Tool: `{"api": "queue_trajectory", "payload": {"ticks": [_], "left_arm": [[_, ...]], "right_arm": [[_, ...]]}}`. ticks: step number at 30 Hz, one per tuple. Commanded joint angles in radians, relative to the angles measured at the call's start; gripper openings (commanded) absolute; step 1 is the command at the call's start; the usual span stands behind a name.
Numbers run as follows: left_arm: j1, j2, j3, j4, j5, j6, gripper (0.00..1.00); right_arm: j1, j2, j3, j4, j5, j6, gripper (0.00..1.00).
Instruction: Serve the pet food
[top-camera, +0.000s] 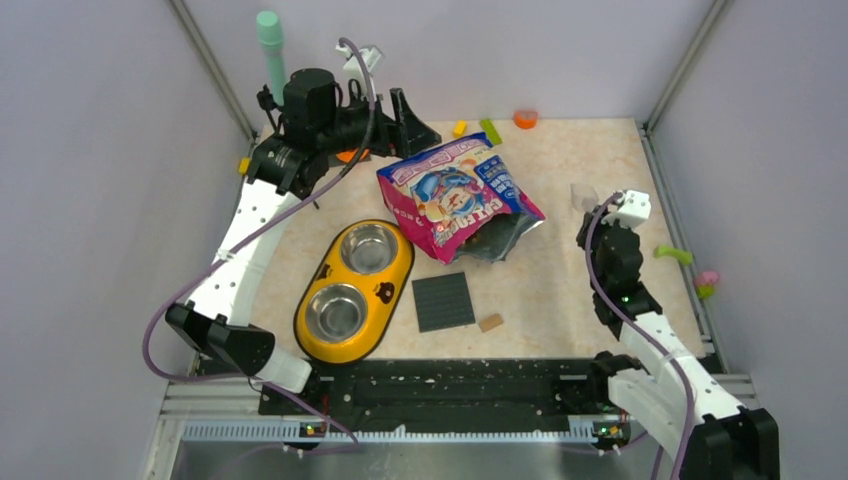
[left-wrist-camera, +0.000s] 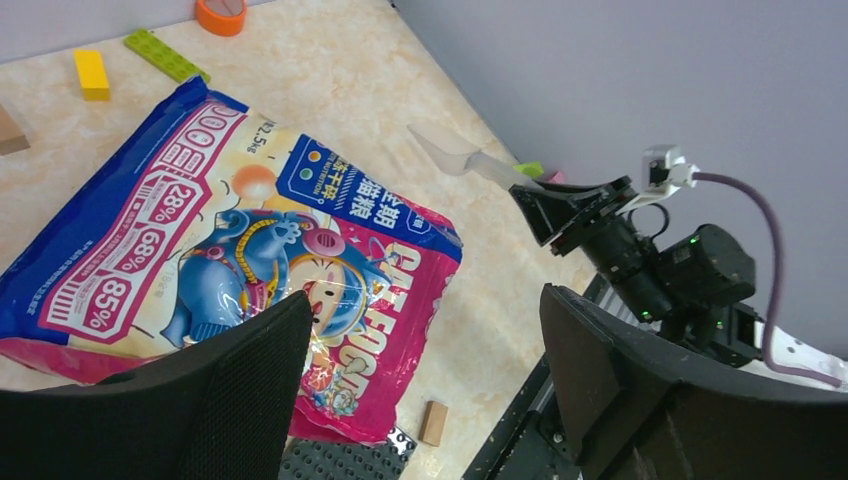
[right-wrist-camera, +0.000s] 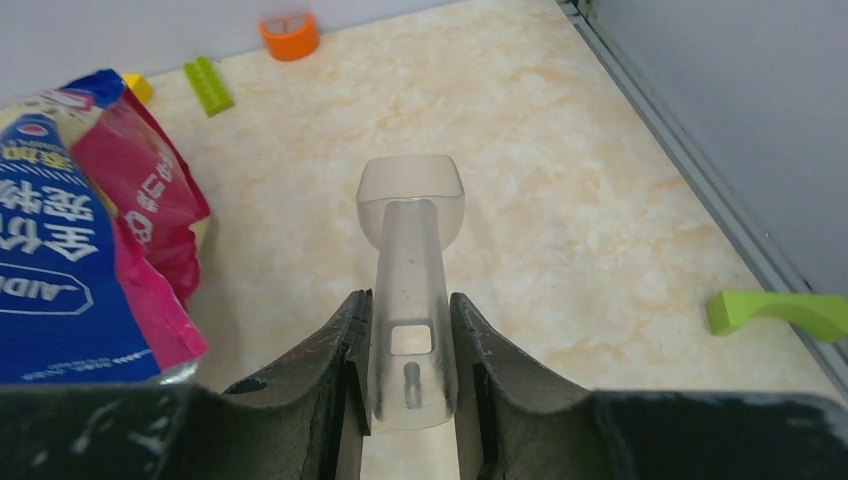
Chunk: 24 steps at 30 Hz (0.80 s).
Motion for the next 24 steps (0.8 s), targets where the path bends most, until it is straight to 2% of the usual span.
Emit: {"api": "queue_trajectory", "payload": {"ticks": [1,9,16,24], "left_arm": [[0.003,-0.001,-0.014,0.08,0.049,-0.035,0.87],[0.003,0.019,-0.023,0.099,0.078,-0.06,0.87],[0.003,0.022,-0.034,0.107,0.09,-0.064,0.86],[0.005,0.011,-0.041,0.1,0.088,-0.047,0.86]], "right_arm": [[0.0,-0.018,-0.076,0.102,0.067,0.068,0.0],[0.001,0.08,-0.124,0.065,0.041,0.206,0.0],[0.0,0.161,-0.086,-0.026,0.038,0.28,0.0],[0.001,0.344,0.085,-0.325,-0.047,0.51,0.0]]}}
